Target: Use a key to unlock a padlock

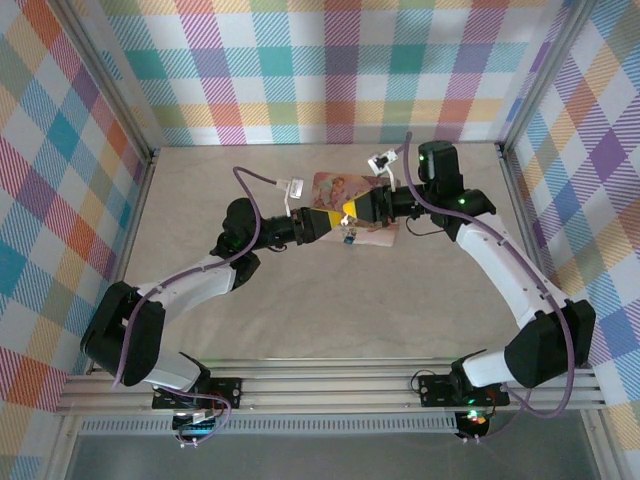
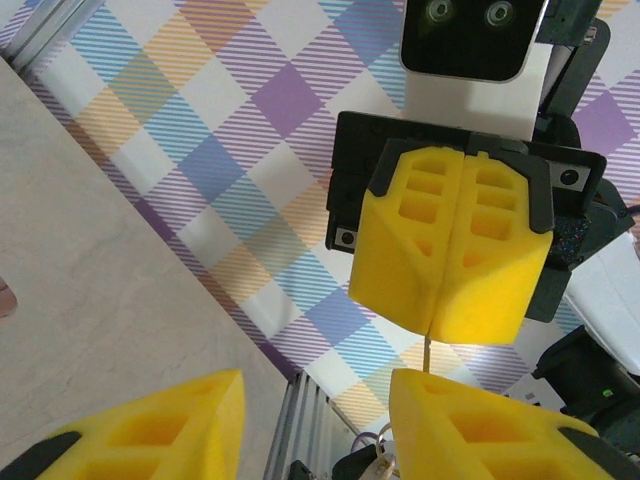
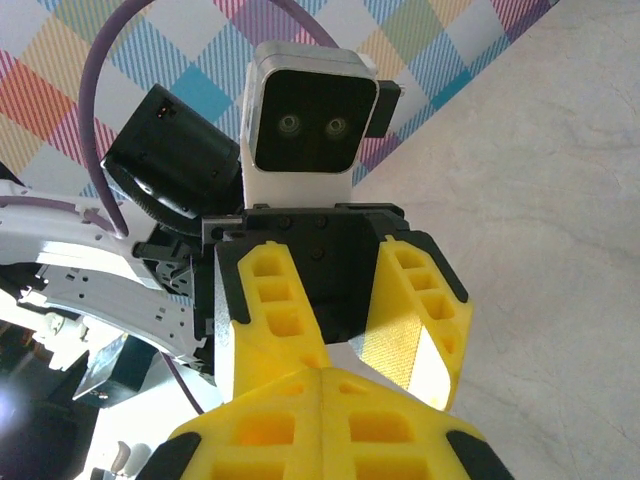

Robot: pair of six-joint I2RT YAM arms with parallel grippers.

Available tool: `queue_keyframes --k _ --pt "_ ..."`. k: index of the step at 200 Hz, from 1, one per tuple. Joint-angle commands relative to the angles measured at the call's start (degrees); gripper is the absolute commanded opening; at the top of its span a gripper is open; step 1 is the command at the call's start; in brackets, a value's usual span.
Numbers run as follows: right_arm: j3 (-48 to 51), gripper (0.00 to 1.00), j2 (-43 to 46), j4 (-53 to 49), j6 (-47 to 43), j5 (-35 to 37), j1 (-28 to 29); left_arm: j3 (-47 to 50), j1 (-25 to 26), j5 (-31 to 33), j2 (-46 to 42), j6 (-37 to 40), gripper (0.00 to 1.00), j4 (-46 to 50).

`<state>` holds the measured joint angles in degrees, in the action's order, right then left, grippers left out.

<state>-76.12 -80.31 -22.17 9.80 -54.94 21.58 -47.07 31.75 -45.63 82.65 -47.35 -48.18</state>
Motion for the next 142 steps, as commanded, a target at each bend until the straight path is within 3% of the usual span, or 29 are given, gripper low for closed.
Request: queue_keyframes --k 1,142 --pt "-1.59 0.0 -0.98 -0.52 -0.66 -0.53 0.19 -1.75 0.42 -1.84 -2.03 0.6 0.43 -2.19" --pt "2.11 0.0 0.26 5.91 3.63 -1.08 -1.28 -2.04 1.17 -3.76 -0.67 -2.25 0.41 -4.08"
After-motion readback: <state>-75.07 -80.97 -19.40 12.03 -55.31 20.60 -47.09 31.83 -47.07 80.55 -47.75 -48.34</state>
